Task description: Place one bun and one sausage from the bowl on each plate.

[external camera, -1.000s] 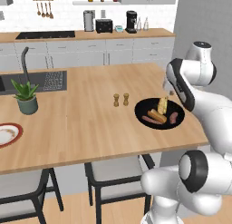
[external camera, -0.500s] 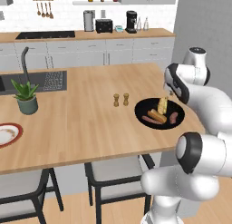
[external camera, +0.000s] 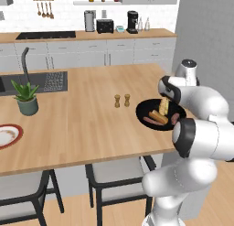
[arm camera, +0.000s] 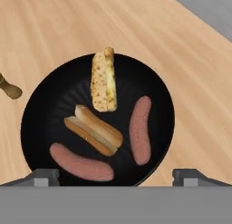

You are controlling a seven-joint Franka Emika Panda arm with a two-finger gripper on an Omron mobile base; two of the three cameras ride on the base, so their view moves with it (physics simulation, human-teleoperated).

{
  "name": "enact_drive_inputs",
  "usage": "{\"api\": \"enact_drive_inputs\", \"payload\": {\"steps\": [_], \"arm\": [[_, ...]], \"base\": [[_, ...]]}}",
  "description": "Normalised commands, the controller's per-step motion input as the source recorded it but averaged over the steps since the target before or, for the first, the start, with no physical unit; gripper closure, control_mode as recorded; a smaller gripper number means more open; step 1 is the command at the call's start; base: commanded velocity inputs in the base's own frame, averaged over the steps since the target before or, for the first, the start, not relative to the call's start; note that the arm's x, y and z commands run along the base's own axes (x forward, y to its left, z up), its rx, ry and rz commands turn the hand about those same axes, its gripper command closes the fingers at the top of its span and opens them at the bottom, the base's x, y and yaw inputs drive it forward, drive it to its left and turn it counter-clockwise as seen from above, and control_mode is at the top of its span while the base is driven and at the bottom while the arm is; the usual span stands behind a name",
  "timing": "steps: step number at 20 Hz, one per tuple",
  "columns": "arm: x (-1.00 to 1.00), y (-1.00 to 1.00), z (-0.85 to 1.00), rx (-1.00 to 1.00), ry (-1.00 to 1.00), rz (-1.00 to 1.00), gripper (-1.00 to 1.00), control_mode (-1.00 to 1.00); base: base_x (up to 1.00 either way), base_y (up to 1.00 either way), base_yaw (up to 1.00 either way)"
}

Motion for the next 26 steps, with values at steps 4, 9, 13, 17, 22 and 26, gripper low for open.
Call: {"api": "enact_drive_inputs", "payload": {"steps": [4,9,13,17,22,26], "arm": [[0.36,-0.23,-0.39,0.0,-0.1,-0.09,-1.0,-1.0],[0.36,-0.17,-0.32,0.0,-0.05,-0.02,-1.0,-1.0],[0.51,0.0,-0.24,0.0,-0.02,0.0,-1.0,-1.0],[0.49,-0.07,-0.28,0.02,0.0,0.0,-1.0,-1.0],[0.27,-0.21,-0.25,0.02,0.0,0.0,-1.0,-1.0],[0.16,-0.13,-0.3,0.0,0.0,0.0,-1.0,-1.0]], "base": [[0.0,0.0,0.0],[0.0,0.0,0.0],[0.0,0.0,0.0],[0.0,0.0,0.0],[0.0,0.0,0.0],[0.0,0.0,0.0]]}}
